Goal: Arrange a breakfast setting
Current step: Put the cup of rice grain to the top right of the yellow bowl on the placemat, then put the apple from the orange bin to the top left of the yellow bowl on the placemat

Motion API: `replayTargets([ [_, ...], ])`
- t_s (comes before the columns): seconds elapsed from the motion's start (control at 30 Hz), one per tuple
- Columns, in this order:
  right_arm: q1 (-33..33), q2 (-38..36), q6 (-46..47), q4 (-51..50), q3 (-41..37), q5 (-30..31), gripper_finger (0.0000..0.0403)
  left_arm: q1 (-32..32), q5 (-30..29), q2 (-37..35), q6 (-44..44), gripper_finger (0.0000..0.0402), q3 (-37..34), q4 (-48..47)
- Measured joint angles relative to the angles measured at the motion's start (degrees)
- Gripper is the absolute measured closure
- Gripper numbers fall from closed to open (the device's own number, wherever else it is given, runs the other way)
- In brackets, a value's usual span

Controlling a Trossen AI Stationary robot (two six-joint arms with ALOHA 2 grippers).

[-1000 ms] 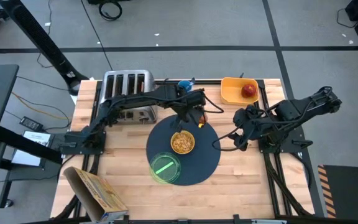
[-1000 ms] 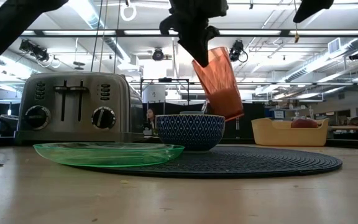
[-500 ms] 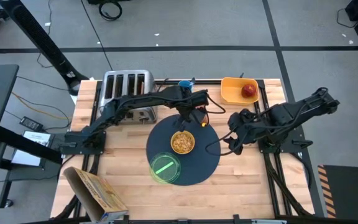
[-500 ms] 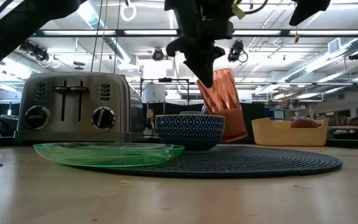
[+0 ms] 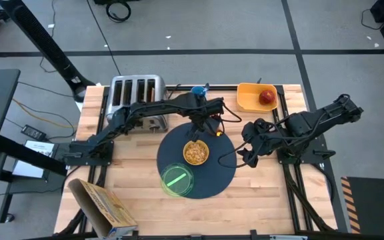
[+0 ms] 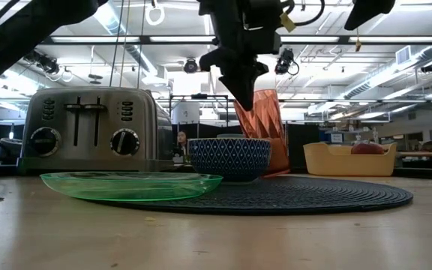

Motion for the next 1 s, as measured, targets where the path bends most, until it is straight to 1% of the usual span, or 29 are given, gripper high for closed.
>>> replayTargets([
  [0.27,0.0,0.0,-0.1,0.0,0.0,0.0,0.0055,-0.7,-0.4,0.0,-0.3,0.0374,0.0,0.2],
  [0.47,0.0,0.0,-0.4,0.0,0.0,0.0,0.0055,-1.3,-0.4,0.0,-0.1,0.0359,0.0,1.4],
  [0.8,0.0,0.0,-0.7,0.0,0.0,0.0,0.0055,-2.2,-0.4,-0.1,-1.8,0.0291,0.0,5.4],
  [1.0,-0.2,-0.1,-2.5,-0.1,0.0,0.1,0.0055,-2.3,-0.3,-2.4,-4.6,0.0254,0.1,6.7],
])
